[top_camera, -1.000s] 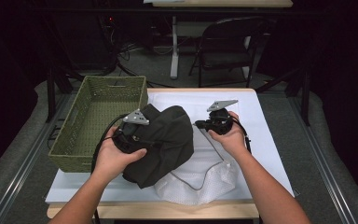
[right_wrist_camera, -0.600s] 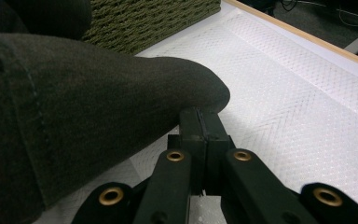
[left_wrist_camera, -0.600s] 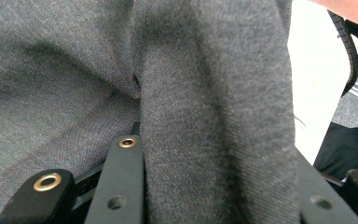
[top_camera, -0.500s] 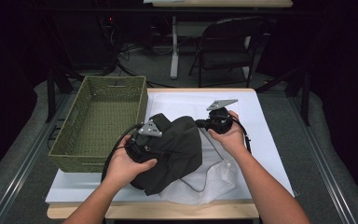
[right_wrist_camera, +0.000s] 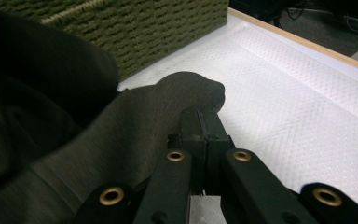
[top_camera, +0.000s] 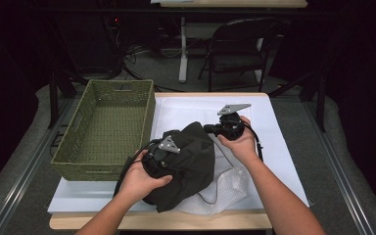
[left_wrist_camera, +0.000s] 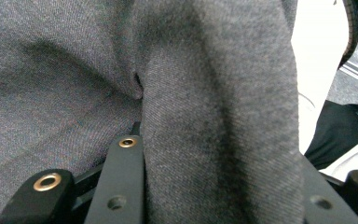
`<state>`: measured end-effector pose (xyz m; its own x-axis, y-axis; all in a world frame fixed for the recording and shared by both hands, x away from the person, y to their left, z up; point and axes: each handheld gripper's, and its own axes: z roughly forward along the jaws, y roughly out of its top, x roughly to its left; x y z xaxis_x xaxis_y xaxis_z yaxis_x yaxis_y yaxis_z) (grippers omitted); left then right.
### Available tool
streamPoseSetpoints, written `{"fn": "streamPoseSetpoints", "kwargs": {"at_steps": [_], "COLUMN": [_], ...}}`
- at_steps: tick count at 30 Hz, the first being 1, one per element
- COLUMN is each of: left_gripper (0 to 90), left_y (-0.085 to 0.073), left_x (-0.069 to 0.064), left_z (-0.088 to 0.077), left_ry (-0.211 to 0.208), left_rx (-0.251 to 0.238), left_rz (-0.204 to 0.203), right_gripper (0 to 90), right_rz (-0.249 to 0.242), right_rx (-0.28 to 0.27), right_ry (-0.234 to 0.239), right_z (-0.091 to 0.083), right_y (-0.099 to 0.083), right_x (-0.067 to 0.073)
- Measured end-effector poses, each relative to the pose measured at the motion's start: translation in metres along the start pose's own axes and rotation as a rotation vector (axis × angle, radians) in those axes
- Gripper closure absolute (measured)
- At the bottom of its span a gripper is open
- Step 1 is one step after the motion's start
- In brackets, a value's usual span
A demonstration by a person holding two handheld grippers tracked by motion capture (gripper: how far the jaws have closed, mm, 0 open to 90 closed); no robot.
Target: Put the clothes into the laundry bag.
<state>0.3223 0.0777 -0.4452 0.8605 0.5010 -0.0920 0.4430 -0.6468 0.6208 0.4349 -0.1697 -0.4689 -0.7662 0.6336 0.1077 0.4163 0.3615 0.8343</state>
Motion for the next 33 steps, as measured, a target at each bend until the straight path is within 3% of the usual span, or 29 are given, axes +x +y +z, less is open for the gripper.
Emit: {"fn": "streamPoseSetpoints", "kwargs": {"at_steps": [9,13,22,27,33], "left_gripper": [65.7,65.6,65.3,64.9,64.6], "left_y": [0.002,0.000,0.001,0.003,0.004], "left_x": [0.001,0.006,0.010,0.012,0.014], "left_z": [0.019,0.030,0.050,0.055,0.059], "left_ry": [-0.009,-0.033,-0.005,0.000,0.017], "left_rx": [0.025,0.028,0.054,0.061,0.062], "left_rz": [-0.009,-0.040,-0.050,-0.062,-0.079], "right_gripper": [90.0,90.0,90.0,90.0,90.0], "right_rz": [-0.008,-0.017,-0.042,-0.071,-0.071], "right_rx": [-0.029,-0.050,-0.056,-0.069,-0.087], "right_ry": [0.024,0.037,0.058,0.071,0.095], "right_z": [-0.007,-0.010,-0.018,-0.026,-0.033], "right_y": [0.004,0.006,0.007,0.007,0.004], "right_x": [0.006,0.012,0.023,0.032,0.039]}}
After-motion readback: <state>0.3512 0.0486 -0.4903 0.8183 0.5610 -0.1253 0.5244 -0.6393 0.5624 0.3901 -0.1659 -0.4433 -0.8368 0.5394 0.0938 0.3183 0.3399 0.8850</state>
